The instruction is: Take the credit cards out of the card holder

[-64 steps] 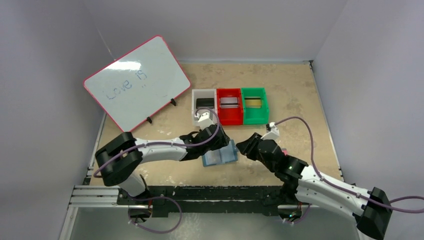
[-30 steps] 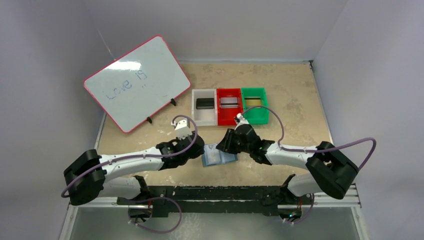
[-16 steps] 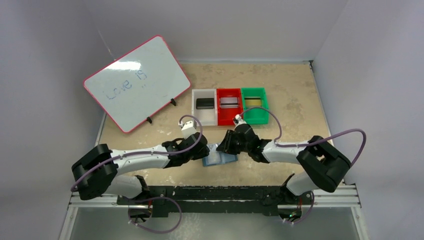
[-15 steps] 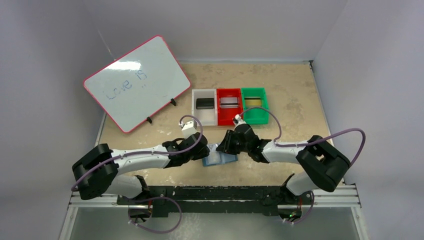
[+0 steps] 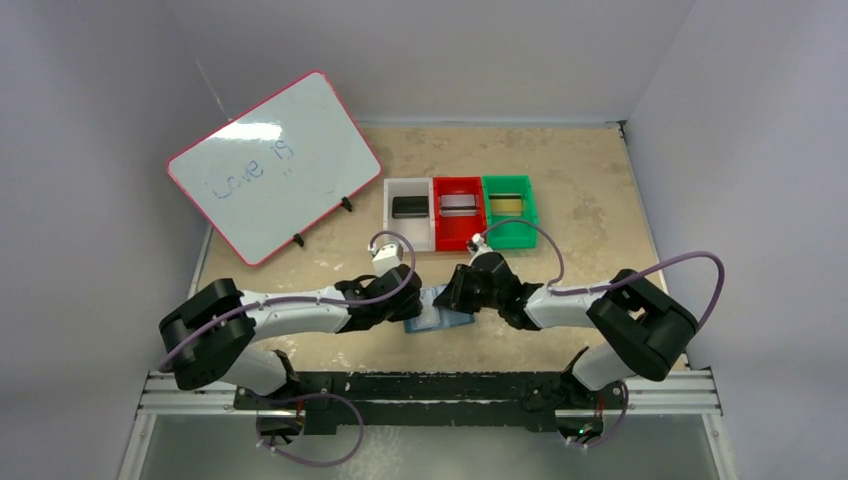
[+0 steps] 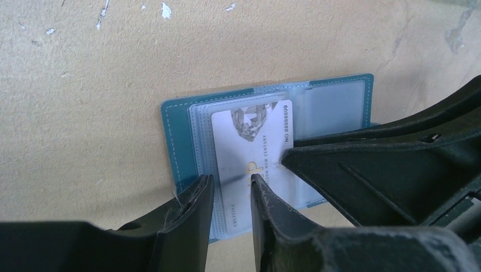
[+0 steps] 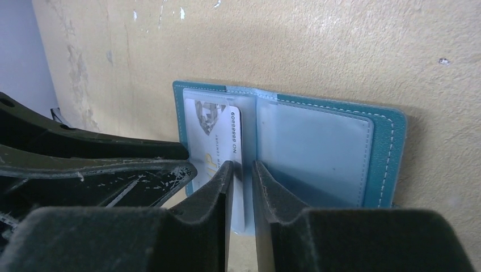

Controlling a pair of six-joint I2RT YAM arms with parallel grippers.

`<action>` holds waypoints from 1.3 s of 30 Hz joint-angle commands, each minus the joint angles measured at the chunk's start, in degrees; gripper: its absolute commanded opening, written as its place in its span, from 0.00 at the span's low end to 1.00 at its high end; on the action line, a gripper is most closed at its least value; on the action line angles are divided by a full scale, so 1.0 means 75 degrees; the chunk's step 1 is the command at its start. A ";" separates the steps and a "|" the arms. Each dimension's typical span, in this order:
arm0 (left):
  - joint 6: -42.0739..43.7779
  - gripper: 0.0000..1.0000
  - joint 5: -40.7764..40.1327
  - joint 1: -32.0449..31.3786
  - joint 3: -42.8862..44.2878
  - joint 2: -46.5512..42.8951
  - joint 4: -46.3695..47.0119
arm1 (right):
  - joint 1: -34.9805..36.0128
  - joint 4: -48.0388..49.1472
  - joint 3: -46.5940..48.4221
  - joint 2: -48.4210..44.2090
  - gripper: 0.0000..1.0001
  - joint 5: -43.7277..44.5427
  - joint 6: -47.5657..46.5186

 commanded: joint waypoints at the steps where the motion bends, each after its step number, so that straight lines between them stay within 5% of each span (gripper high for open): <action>1: 0.0333 0.29 0.0035 0.0059 0.0414 0.0208 0.0030 | -0.0031 0.0476 -0.0226 0.0035 0.20 -0.0290 0.0289; 23: 0.0833 0.00 -0.0644 0.0053 0.0530 0.0838 -0.0722 | -0.0094 0.1230 -0.0868 -0.0049 0.03 -0.0122 0.0995; 31: 0.0872 0.00 -0.0896 0.0048 0.0508 0.0867 -0.0878 | -0.0224 0.0954 -0.0980 -0.0407 0.02 -0.0030 0.0960; 36: 0.0899 0.00 -0.0937 0.0055 0.0537 0.0840 -0.0935 | -0.0273 0.0913 -0.1100 -0.0671 0.03 0.0047 0.1033; 39: 0.0899 0.00 -0.0909 0.0042 0.0518 0.0821 -0.0909 | -0.0274 0.1252 -0.1111 -0.0565 0.18 -0.0225 0.0993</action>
